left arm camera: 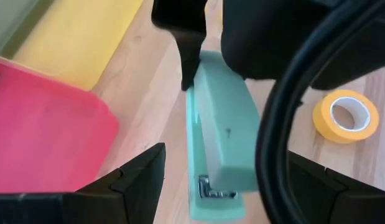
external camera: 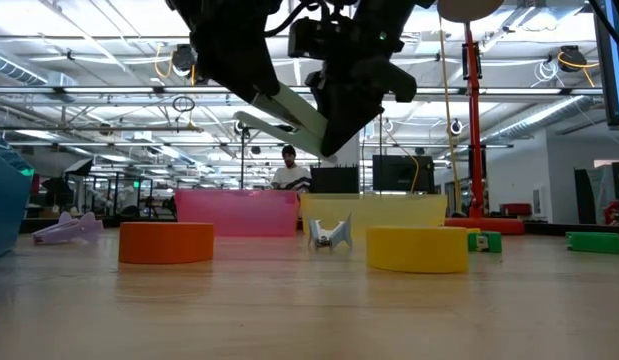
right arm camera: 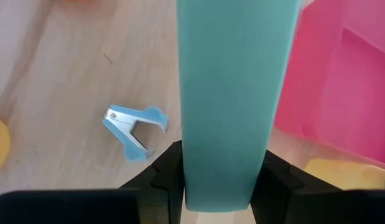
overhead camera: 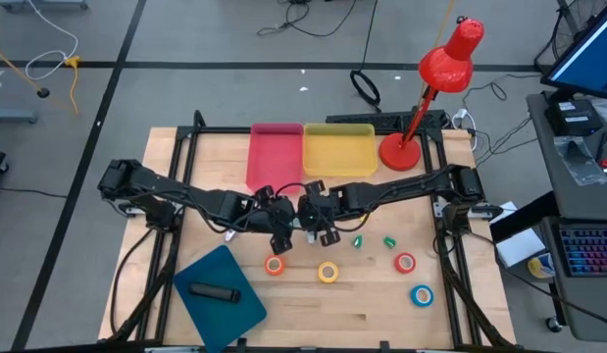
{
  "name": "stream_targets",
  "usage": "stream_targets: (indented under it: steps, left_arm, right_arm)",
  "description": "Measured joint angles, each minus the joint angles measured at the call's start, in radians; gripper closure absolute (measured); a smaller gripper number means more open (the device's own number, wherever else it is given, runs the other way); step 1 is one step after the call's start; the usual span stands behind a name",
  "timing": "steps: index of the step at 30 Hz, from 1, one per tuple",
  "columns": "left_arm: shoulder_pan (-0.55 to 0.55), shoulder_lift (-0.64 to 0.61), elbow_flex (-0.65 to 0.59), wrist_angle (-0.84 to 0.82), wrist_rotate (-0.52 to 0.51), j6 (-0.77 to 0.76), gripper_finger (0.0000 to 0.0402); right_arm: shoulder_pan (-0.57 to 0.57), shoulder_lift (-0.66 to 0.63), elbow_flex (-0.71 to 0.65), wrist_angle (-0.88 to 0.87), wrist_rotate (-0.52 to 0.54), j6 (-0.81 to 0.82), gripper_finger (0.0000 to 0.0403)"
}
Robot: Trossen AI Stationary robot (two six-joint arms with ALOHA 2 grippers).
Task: Pick and place Stapler, Stapler remover, tape
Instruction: Put the large light green stapler into the blue bin
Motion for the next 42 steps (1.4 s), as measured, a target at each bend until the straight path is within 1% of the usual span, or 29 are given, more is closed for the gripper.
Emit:
stream_targets:
  steps: [5, 7, 11, 18, 19, 26, 28, 33, 35, 38, 42]
  left_arm:
    - [-0.001, 0.000, 0.000, 0.019, -0.009, 0.030, 0.0134]
    - [-0.002, 0.000, 0.000, 0.020, -0.009, 0.030, 0.0145]
    - [-0.010, 0.000, 0.000, 0.025, -0.004, 0.034, 0.0186]
    - [-0.015, 0.000, 0.000, 0.028, 0.035, 0.027, 0.0268]
    - [-0.015, 0.000, 0.000, 0.027, 0.037, 0.016, 0.0273]
    - [-0.016, 0.000, 0.000, 0.025, 0.048, -0.035, 0.0273]
    - [-0.016, -0.001, 0.000, 0.024, 0.060, -0.046, 0.0273]
    - [-0.017, -0.006, 0.000, -0.012, 0.073, -0.115, 0.0273]
    - [-0.021, -0.013, 0.000, -0.043, 0.073, -0.141, 0.0273]
    - [-0.033, -0.019, 0.001, -0.085, 0.072, -0.180, 0.0273]
    - [-0.048, -0.032, 0.001, -0.113, 0.072, -0.244, 0.0273]
  right_arm:
    - [0.000, 0.000, 0.000, 0.013, -0.008, 0.000, 0.0283]
    - [0.000, 0.000, 0.000, 0.013, -0.008, 0.002, 0.0283]
    - [0.003, 0.000, 0.000, 0.014, -0.012, 0.007, 0.0283]
    - [0.008, 0.001, 0.000, 0.014, -0.033, 0.019, 0.0283]
    - [0.008, 0.001, 0.000, 0.014, -0.034, 0.022, 0.0283]
    - [0.008, 0.002, -0.001, 0.018, -0.045, 0.026, 0.0283]
    - [0.009, 0.002, -0.002, 0.018, -0.046, 0.025, 0.0270]
    - [0.010, 0.002, -0.002, 0.018, -0.022, 0.022, 0.0200]
    - [0.010, 0.003, -0.002, 0.018, -0.002, 0.022, 0.0177]
    - [0.010, -0.003, -0.002, 0.018, 0.052, 0.022, 0.0153]
    - [0.006, -0.017, -0.002, 0.023, 0.130, 0.023, 0.0136]
